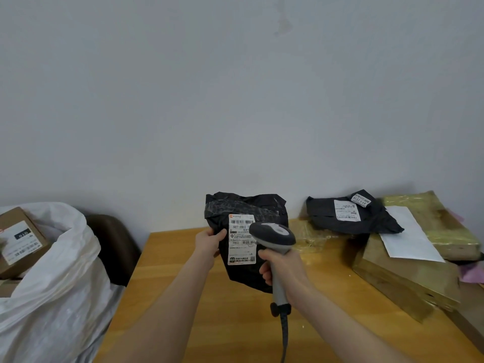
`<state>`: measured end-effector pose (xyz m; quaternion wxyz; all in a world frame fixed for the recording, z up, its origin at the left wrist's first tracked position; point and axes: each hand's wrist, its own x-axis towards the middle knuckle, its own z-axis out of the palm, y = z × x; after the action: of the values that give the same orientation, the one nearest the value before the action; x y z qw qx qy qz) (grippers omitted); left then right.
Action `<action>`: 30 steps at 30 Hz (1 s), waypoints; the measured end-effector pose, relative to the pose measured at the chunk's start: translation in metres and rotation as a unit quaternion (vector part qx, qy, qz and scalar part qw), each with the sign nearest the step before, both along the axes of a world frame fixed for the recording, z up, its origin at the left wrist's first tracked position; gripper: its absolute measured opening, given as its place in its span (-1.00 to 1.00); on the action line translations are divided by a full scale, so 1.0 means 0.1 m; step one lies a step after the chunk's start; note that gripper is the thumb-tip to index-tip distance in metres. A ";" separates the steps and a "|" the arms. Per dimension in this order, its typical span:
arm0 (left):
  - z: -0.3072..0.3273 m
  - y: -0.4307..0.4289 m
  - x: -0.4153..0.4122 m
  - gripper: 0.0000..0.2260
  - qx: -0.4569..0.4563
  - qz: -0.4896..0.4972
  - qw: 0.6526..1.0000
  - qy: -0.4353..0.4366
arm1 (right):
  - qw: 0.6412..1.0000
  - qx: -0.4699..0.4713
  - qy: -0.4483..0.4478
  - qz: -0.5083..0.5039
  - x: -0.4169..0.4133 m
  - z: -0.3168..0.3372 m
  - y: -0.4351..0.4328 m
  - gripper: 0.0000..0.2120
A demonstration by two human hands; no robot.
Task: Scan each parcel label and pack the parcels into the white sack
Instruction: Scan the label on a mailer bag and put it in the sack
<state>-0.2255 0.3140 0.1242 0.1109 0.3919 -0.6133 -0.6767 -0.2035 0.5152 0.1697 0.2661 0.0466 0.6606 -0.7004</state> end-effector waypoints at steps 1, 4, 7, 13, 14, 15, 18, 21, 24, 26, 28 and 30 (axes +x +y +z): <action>-0.01 0.00 0.00 -0.93 0.000 0.000 1.000 -0.002 | 1.000 0.002 -0.002 0.005 0.00 0.01 0.00 -0.90; -0.03 -0.02 0.01 -0.95 0.000 0.005 1.000 -0.004 | 1.000 0.011 -0.007 0.015 -0.01 0.02 0.00 -0.90; -0.05 -0.04 0.01 -0.96 -0.003 0.013 1.000 -0.005 | 1.000 0.009 -0.013 0.017 -0.02 0.01 0.01 -0.88; -0.06 -0.04 0.01 -0.95 -0.003 0.019 1.000 -0.006 | 1.000 0.005 -0.022 0.016 -0.04 0.00 0.03 -0.87; -0.06 -0.04 0.01 -0.96 -0.003 0.020 1.000 -0.006 | 1.000 0.006 -0.024 0.016 -0.04 0.00 0.03 -0.87; -0.06 -0.04 0.00 -0.96 -0.002 0.021 1.000 -0.006 | 1.000 0.006 -0.026 0.016 -0.05 -0.01 0.03 -0.86; -0.05 -0.04 0.00 -0.95 -0.001 0.023 1.000 -0.005 | 0.999 0.003 -0.033 0.013 -0.05 -0.01 0.04 -0.87; -0.05 -0.03 -0.01 -0.95 -0.005 0.024 1.000 -0.007 | 0.999 0.000 -0.034 0.015 -0.06 -0.01 0.05 -0.87; -0.05 -0.02 -0.01 -0.96 -0.008 0.025 1.000 -0.010 | 1.000 -0.006 -0.028 0.012 -0.05 -0.01 0.05 -0.87; -0.04 -0.01 0.00 -0.97 -0.008 0.029 1.000 -0.010 | 1.000 -0.019 -0.021 0.012 -0.05 -0.01 0.05 -0.90; -0.01 -0.01 0.01 -0.96 -0.011 0.030 0.999 -0.009 | 0.999 -0.032 -0.020 0.013 -0.06 -0.01 0.05 -0.93; 0.04 -0.03 0.04 -0.96 -0.014 0.038 0.999 -0.006 | 0.999 -0.036 -0.021 0.014 -0.10 -0.01 0.02 -0.95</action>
<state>-0.2211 0.3106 0.1281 0.1385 0.4174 -0.6082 -0.6608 -0.2132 0.5169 0.1686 0.2911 0.0425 0.6300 -0.7187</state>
